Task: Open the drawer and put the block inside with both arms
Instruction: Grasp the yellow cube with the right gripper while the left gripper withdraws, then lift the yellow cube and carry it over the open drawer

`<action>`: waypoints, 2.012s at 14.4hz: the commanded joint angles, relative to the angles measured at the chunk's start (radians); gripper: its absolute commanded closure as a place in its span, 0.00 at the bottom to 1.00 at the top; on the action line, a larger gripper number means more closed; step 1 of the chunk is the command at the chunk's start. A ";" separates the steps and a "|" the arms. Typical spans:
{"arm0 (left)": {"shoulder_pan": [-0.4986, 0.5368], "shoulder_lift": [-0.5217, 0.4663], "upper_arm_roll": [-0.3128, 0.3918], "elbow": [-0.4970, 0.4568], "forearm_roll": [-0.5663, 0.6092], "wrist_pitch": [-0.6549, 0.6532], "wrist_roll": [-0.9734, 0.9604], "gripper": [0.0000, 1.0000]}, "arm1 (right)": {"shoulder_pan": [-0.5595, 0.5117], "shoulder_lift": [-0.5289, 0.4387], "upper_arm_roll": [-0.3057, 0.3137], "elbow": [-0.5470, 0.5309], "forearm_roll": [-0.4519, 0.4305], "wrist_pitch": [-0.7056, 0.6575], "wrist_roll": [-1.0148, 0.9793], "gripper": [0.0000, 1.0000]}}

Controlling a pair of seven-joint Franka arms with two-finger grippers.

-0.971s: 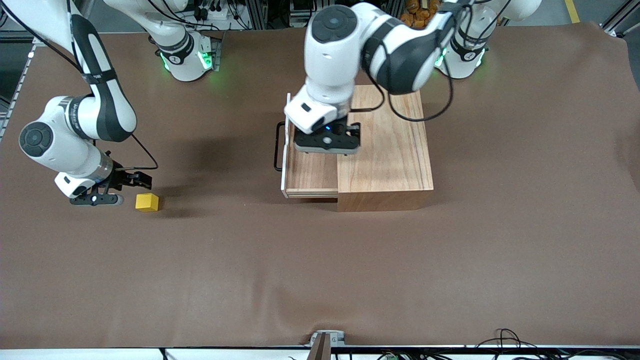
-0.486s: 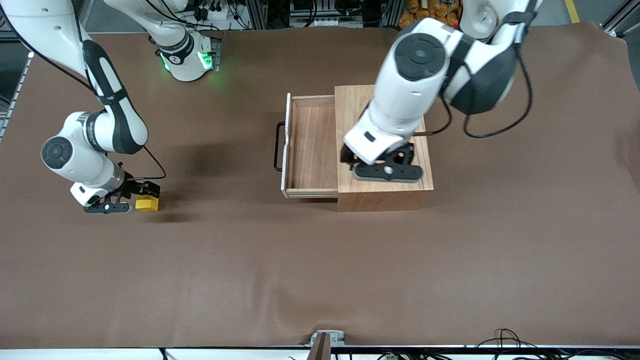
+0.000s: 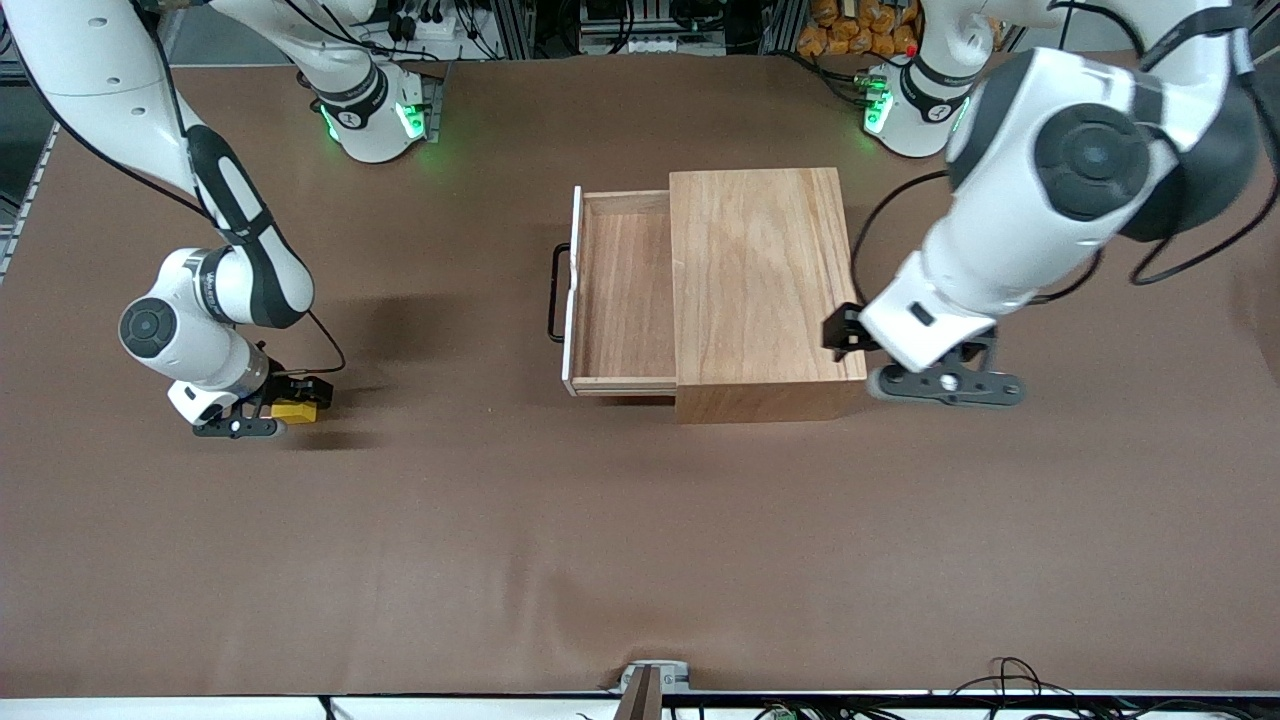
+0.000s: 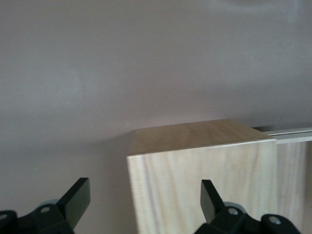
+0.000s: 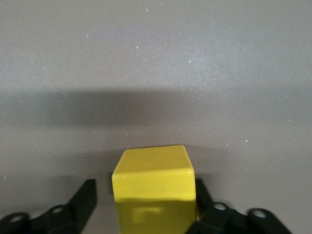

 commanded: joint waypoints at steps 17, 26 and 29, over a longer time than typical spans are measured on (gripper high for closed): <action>0.350 -0.343 -0.086 -0.083 -0.018 -0.378 0.282 0.00 | 0.045 -0.150 0.024 0.597 0.013 -0.847 -0.092 0.95; 0.347 -0.438 -0.058 -0.155 -0.017 -0.393 0.282 0.00 | 0.301 -0.151 0.032 0.674 0.167 -0.939 0.178 0.94; 0.347 -0.421 -0.056 -0.158 -0.015 -0.346 0.282 0.00 | 0.456 -0.151 0.031 0.668 0.189 -0.935 0.409 0.92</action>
